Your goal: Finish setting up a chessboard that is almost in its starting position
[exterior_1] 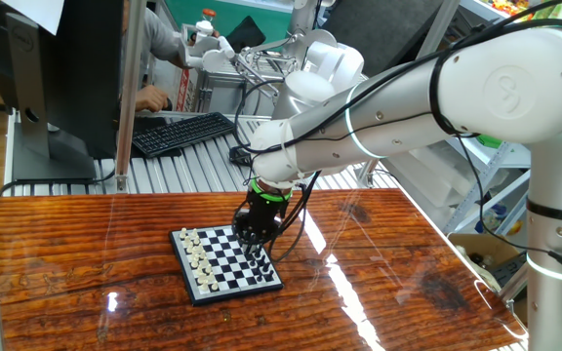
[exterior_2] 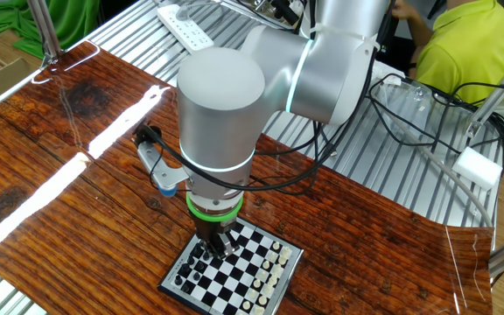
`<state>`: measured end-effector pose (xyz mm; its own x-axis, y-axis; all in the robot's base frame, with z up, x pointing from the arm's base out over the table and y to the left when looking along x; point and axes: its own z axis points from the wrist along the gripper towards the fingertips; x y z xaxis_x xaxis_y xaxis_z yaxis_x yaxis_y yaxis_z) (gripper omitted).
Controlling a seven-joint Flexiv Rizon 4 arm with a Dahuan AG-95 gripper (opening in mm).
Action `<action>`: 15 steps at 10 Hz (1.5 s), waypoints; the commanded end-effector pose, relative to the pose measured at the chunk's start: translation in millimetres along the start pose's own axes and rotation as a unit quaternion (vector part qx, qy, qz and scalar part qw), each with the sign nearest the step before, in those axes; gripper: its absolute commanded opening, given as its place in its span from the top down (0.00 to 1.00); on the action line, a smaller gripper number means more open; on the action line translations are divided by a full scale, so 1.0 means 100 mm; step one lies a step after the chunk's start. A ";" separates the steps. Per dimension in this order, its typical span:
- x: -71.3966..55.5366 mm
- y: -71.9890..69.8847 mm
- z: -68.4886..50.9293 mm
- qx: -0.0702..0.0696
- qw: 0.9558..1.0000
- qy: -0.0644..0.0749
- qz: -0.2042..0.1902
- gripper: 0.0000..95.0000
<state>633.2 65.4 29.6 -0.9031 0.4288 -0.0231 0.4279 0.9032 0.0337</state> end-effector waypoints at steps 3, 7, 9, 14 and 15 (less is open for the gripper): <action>0.00 -0.01 0.00 0.001 1.000 -0.001 -0.001 1.00; 0.00 -0.01 0.01 0.003 1.000 -0.002 0.003 1.00; 0.00 -0.01 0.01 0.003 1.000 -0.002 0.005 0.80; 0.00 -0.01 0.01 -0.001 1.000 -0.001 0.013 0.80; 0.00 -0.01 0.01 -0.004 1.000 0.001 0.016 0.80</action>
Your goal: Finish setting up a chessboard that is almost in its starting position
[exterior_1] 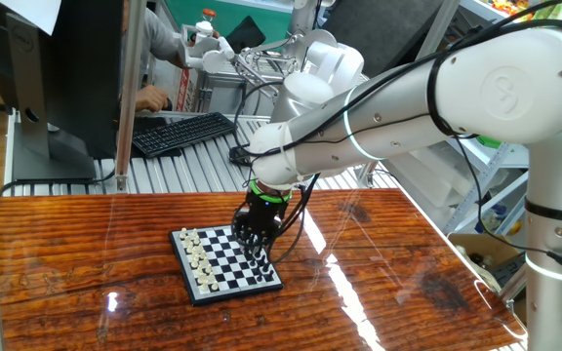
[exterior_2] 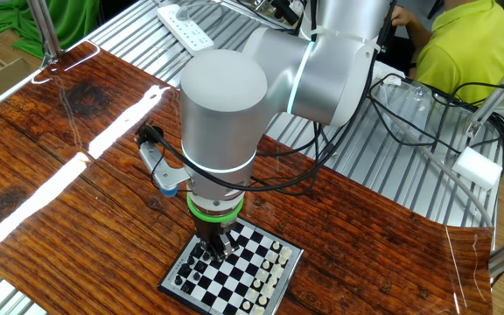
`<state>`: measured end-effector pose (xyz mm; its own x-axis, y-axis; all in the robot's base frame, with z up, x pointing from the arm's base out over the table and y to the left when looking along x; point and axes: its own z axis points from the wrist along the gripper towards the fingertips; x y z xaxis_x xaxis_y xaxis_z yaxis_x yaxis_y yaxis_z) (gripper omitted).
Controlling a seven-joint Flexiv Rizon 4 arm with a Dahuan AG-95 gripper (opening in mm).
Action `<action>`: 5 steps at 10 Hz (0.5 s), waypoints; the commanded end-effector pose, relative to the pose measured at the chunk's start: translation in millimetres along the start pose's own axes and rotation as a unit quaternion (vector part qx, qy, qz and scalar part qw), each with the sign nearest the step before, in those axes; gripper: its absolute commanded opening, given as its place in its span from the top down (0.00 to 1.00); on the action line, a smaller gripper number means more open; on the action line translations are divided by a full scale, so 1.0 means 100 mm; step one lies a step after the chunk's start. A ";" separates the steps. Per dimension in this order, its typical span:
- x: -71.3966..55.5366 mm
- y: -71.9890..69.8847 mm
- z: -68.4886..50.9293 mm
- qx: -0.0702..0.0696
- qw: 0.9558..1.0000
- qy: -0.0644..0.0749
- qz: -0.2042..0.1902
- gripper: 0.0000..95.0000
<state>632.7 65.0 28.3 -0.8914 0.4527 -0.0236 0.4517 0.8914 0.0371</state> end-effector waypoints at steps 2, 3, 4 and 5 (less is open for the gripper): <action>0.00 0.00 0.00 -0.003 1.000 0.003 0.007 0.80; 0.00 0.00 -0.01 -0.005 1.000 0.005 0.010 0.80; 0.00 0.00 -0.01 -0.006 1.000 0.005 0.011 0.80; 0.00 0.00 -0.01 -0.007 1.000 0.006 0.011 0.80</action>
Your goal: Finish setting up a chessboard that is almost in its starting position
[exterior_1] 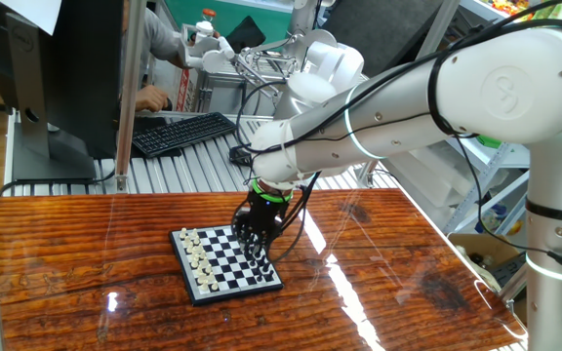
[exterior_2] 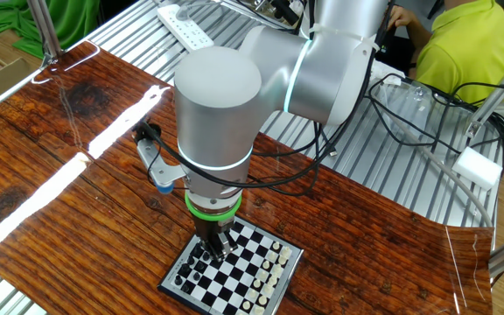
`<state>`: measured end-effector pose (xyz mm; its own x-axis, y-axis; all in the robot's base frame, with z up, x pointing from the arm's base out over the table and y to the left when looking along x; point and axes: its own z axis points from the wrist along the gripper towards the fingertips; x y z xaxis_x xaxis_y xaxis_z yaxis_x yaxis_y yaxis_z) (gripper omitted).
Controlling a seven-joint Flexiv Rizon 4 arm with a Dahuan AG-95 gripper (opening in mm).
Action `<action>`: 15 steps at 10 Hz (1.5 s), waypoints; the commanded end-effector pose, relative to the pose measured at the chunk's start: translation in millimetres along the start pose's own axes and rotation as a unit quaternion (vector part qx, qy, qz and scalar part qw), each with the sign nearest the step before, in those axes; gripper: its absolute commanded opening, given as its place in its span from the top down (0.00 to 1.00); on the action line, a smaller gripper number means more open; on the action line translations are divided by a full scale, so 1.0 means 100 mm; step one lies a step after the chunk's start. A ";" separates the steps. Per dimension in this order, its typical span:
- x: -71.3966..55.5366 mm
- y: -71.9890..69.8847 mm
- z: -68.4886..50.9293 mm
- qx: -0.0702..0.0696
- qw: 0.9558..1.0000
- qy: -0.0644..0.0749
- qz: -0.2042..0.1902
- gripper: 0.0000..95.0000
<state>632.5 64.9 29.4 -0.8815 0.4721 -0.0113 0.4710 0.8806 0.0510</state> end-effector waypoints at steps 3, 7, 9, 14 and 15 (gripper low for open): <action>0.00 0.00 -0.02 0.001 1.000 0.000 0.000 0.80; 0.01 0.00 -0.04 0.001 1.000 0.001 0.000 0.80; 0.01 0.00 -0.04 -0.003 1.000 0.002 0.001 1.00; 0.01 0.00 -0.05 -0.002 1.000 0.002 -0.001 1.00; 0.01 0.00 -0.05 -0.002 1.000 0.002 -0.001 1.00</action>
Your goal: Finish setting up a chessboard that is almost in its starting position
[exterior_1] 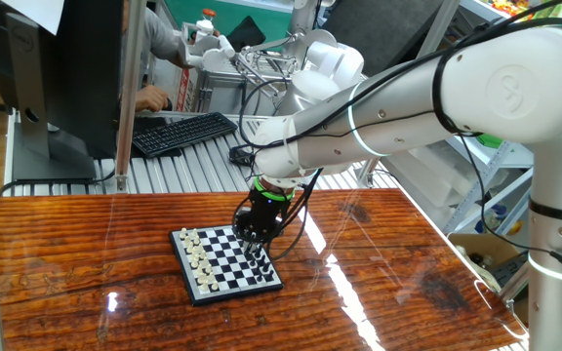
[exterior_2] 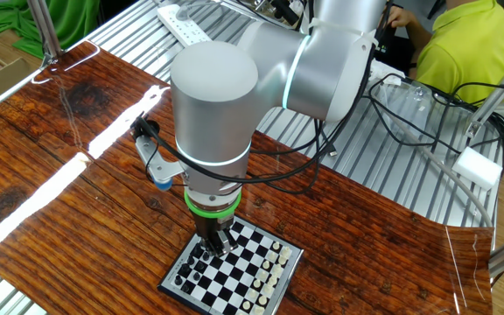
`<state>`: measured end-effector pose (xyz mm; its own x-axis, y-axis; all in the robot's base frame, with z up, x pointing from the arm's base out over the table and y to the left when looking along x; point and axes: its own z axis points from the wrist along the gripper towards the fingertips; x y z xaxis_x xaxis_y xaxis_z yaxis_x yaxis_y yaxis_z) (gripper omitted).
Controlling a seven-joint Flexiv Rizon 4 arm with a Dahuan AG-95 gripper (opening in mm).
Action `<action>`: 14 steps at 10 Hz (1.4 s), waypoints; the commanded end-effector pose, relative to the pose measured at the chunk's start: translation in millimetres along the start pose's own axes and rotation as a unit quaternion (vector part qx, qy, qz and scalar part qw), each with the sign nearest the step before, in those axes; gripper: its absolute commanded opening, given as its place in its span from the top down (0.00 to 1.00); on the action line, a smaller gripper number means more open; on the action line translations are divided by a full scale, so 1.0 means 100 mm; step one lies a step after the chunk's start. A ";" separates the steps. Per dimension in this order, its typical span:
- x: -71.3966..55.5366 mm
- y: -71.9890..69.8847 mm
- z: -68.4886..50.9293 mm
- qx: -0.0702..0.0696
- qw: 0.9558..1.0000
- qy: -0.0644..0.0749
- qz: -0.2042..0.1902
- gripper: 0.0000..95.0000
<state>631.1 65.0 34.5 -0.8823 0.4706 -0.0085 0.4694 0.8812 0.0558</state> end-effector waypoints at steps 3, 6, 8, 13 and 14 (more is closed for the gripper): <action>0.00 0.00 0.00 0.003 1.000 -0.002 -0.004 0.80; 0.00 0.00 0.00 0.003 1.000 -0.001 -0.003 0.80; 0.00 0.00 0.00 0.002 1.000 -0.001 -0.002 0.80; 0.01 0.00 -0.02 0.002 1.000 0.001 0.001 0.80; 0.01 0.00 -0.02 0.002 1.000 0.001 0.001 0.80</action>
<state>630.4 65.2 37.2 -0.8810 0.4731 -0.0061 0.4722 0.8800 0.0510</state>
